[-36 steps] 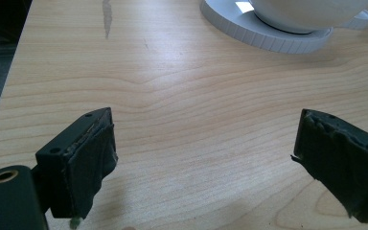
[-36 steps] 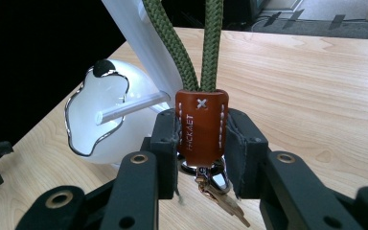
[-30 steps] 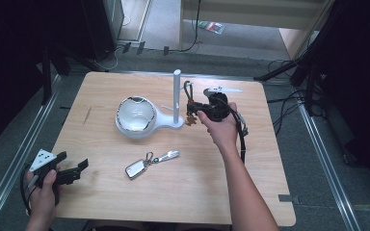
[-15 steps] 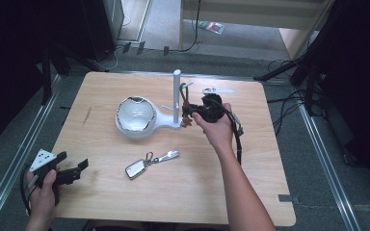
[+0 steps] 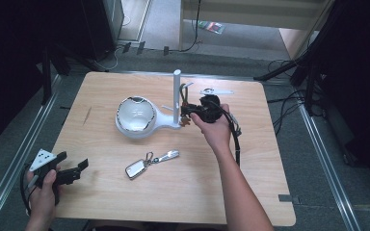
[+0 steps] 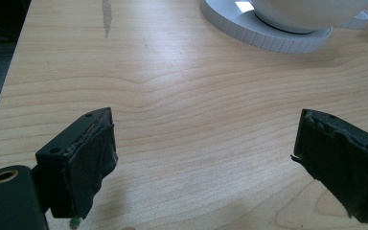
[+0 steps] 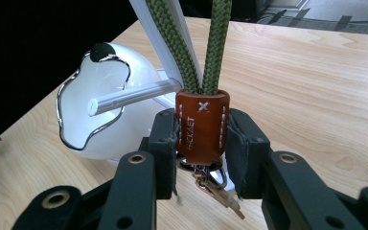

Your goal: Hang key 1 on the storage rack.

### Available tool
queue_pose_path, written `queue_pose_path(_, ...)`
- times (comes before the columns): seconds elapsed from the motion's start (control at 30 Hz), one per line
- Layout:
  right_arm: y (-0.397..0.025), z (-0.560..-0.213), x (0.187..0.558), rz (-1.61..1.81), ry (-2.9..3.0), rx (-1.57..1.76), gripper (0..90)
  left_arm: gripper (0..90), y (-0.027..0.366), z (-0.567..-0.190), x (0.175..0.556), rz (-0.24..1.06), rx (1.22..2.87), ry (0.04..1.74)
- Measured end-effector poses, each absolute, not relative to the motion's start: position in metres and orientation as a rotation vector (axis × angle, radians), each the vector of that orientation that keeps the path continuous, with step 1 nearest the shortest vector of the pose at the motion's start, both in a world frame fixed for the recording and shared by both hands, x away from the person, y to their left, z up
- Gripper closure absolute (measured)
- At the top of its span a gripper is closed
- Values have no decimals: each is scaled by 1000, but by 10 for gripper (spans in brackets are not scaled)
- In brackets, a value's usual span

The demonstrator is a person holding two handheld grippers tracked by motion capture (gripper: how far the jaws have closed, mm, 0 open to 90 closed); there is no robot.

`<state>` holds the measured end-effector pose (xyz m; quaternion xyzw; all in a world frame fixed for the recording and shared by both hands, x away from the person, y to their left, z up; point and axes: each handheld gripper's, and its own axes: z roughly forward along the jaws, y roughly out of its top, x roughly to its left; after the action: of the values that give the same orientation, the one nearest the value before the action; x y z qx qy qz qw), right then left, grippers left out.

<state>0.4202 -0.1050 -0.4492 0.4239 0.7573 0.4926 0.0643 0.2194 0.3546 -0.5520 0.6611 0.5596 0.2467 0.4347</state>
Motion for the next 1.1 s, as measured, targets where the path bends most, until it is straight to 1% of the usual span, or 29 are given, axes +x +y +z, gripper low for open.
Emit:
queue_pose_path(0.6, -114, -442, 415, 1427, 2268, 1296, 565, 78, 355, -552, 220, 615, 1647, 1395)
queue_pose_path(1.1, -112, -445, 392, 1226, 2332, 1310, 539, 78, 355, -552, 220, 616, 1648, 1396)
